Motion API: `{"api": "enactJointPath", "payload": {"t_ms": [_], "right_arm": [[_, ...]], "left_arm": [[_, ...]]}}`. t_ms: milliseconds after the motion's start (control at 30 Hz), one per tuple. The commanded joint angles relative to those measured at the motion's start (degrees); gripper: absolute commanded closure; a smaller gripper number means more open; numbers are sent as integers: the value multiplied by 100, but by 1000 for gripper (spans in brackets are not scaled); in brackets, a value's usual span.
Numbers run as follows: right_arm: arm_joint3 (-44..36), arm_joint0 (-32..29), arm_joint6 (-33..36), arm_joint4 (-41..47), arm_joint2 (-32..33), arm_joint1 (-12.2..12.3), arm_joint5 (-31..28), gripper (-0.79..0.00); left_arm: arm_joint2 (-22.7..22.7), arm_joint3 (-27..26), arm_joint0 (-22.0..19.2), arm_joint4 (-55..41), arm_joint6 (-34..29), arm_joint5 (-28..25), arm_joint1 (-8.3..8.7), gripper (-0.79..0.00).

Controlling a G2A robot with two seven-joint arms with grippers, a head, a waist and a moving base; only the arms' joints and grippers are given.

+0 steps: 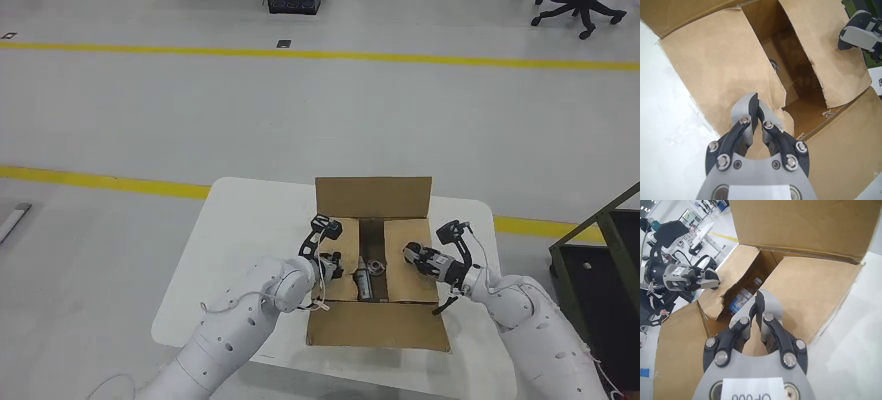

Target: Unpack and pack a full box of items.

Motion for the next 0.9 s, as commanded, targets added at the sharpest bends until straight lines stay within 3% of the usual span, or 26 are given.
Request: {"api": "enactJointPath", "payload": {"t_ms": [0,33,67,100,233,467,700,867], "right_arm": [[10,16,-25,34,-4,-3,-8,0],[13,15,-96,84,21,-4,-15,0],[7,11,-198,178,66,-4,-37,0],[11,-7,-292,308,120,-2,-87,0],[77,13,-708,549,564,50,44,0],[589,442,-812,655,904,85,529,0],[1519,1359,-860,391,564,-14,683,0],[2282,2012,-791,483,146,-162,287,0]], "left_arm": [[-31,-17,17,14,6,39,-1,-46],[-56,-57,26,41,35,55,2,-225],[-89,-134,45,59,85,64,6,-616],[-113,-219,69,105,100,50,14,-785],[-325,-679,239,313,99,131,78,-785],[-800,-1397,611,408,-74,269,196,-785],[-1354,-2221,1119,652,-171,417,330,-785],[-1708,-2587,1466,772,-241,444,408,-785]]}}
